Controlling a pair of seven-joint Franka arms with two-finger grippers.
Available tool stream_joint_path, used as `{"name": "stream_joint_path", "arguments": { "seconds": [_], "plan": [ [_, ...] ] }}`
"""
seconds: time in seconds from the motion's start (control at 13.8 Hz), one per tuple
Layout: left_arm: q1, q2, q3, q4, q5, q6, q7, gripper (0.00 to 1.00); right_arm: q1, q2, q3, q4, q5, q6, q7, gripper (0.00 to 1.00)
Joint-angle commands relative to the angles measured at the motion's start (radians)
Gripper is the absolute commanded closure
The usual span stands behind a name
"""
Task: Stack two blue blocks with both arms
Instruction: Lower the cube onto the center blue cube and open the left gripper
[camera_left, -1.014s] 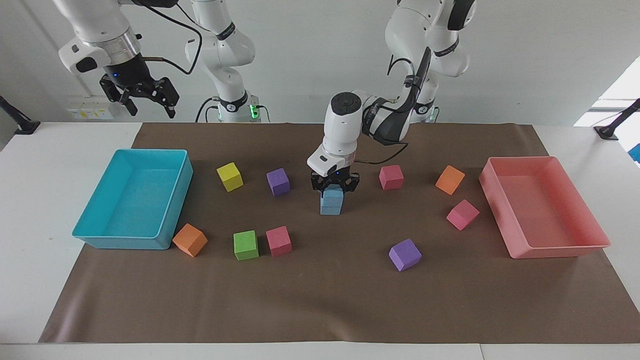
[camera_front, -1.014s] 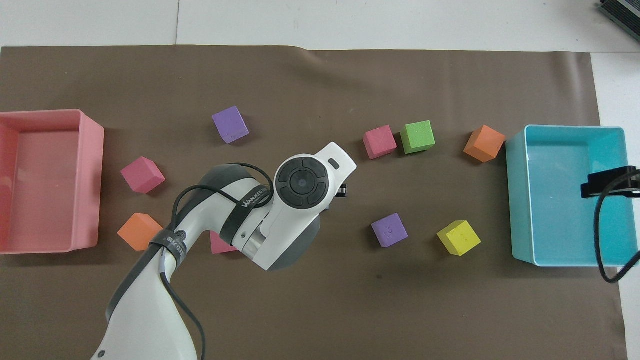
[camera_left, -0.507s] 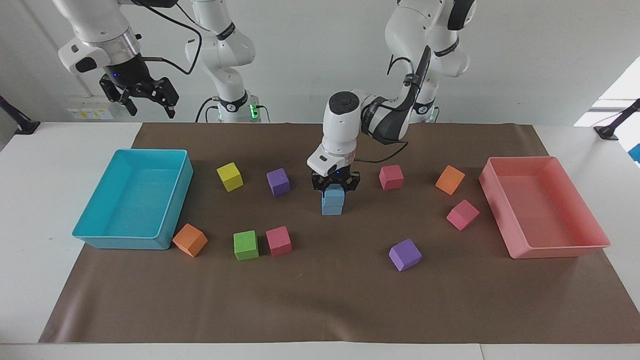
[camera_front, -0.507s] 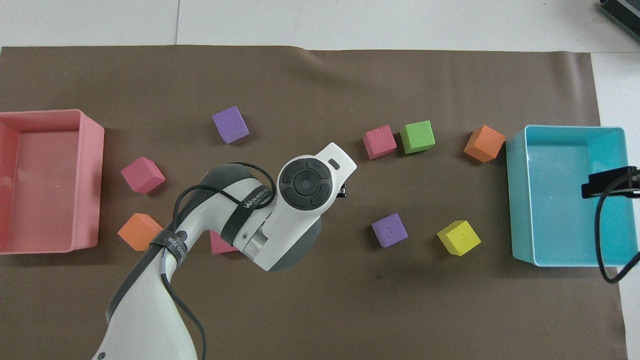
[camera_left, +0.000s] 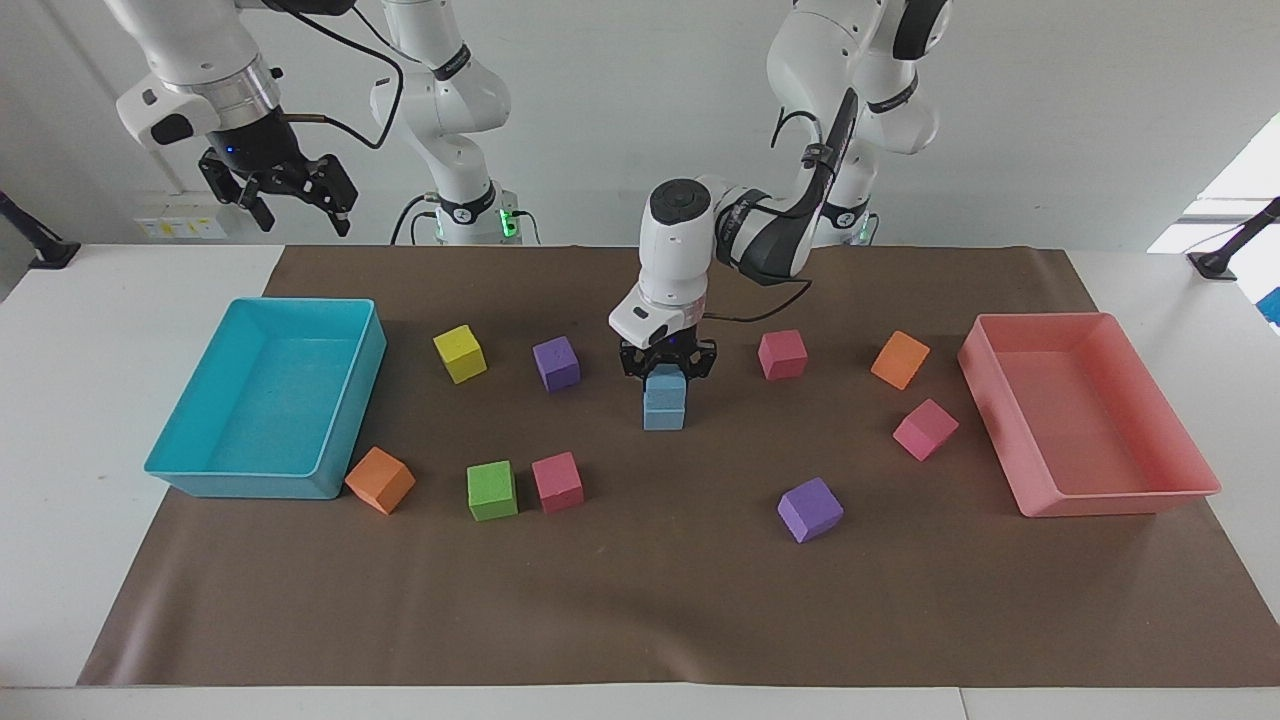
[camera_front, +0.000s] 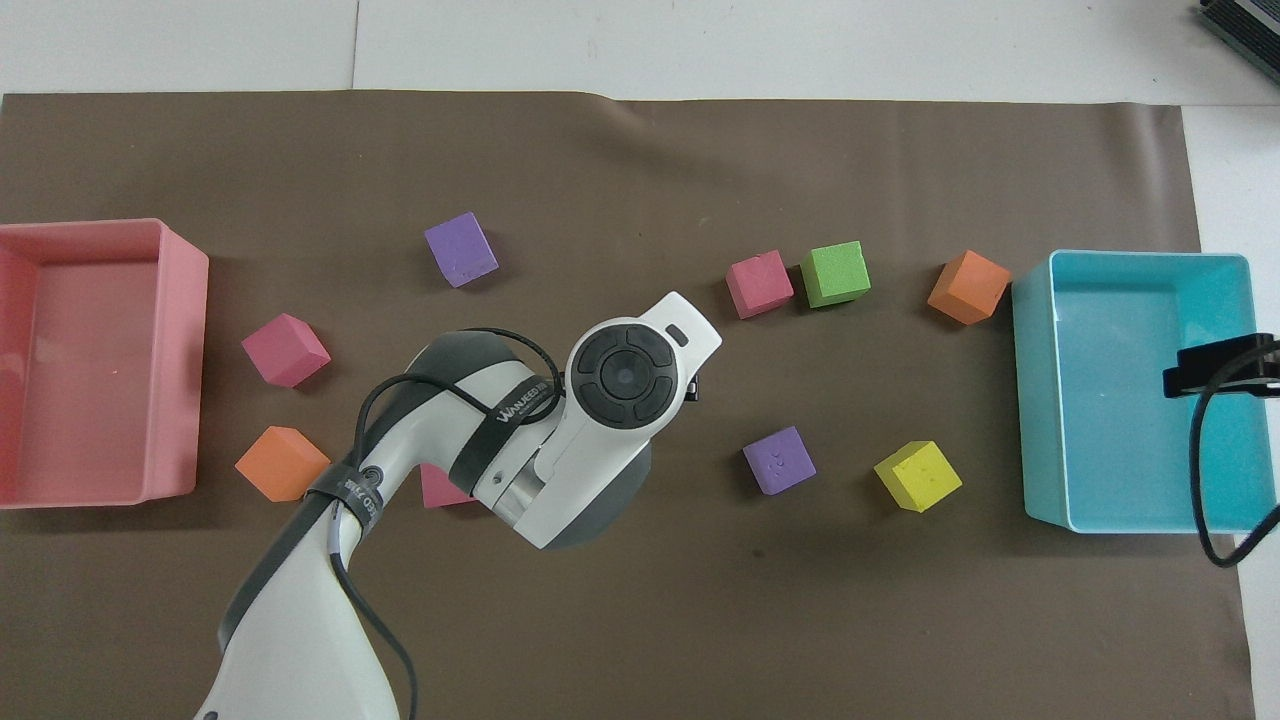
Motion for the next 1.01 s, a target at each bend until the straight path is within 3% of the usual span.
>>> {"name": "stream_joint_path", "arguments": {
  "seconds": [0.0, 0.29, 0.36, 0.43, 0.51, 0.65, 0.94],
  "plan": [
    [-0.018, -0.012, 0.013, 0.002, 0.024, -0.011, -0.025, 1.0, -0.013, -0.025, 0.003, -0.033, -0.003, 0.026, -0.018, 0.0],
    [-0.016, -0.012, 0.013, -0.004, 0.024, 0.008, -0.022, 0.95, -0.013, -0.025, 0.005, -0.033, -0.003, 0.026, -0.018, 0.0],
    [-0.016, -0.012, 0.013, -0.004, 0.023, 0.009, -0.022, 0.82, -0.013, -0.025, 0.003, -0.033, -0.003, 0.026, -0.018, 0.0],
    [-0.013, -0.01, 0.013, -0.002, 0.021, 0.011, -0.02, 0.59, -0.013, -0.025, 0.003, -0.033, -0.003, 0.026, -0.018, 0.0],
    [-0.011, -0.01, 0.013, -0.005, 0.02, 0.009, -0.02, 0.5, -0.013, -0.025, 0.003, -0.033, -0.005, 0.028, -0.018, 0.0],
    [-0.007, -0.01, 0.013, -0.002, 0.02, 0.012, -0.023, 0.03, -0.013, -0.025, 0.003, -0.033, -0.003, 0.026, -0.018, 0.0],
    [-0.001, -0.013, 0.013, 0.005, 0.012, 0.089, -0.019, 0.0, -0.013, -0.025, 0.003, -0.033, -0.003, 0.026, -0.018, 0.0]
  ]
}}
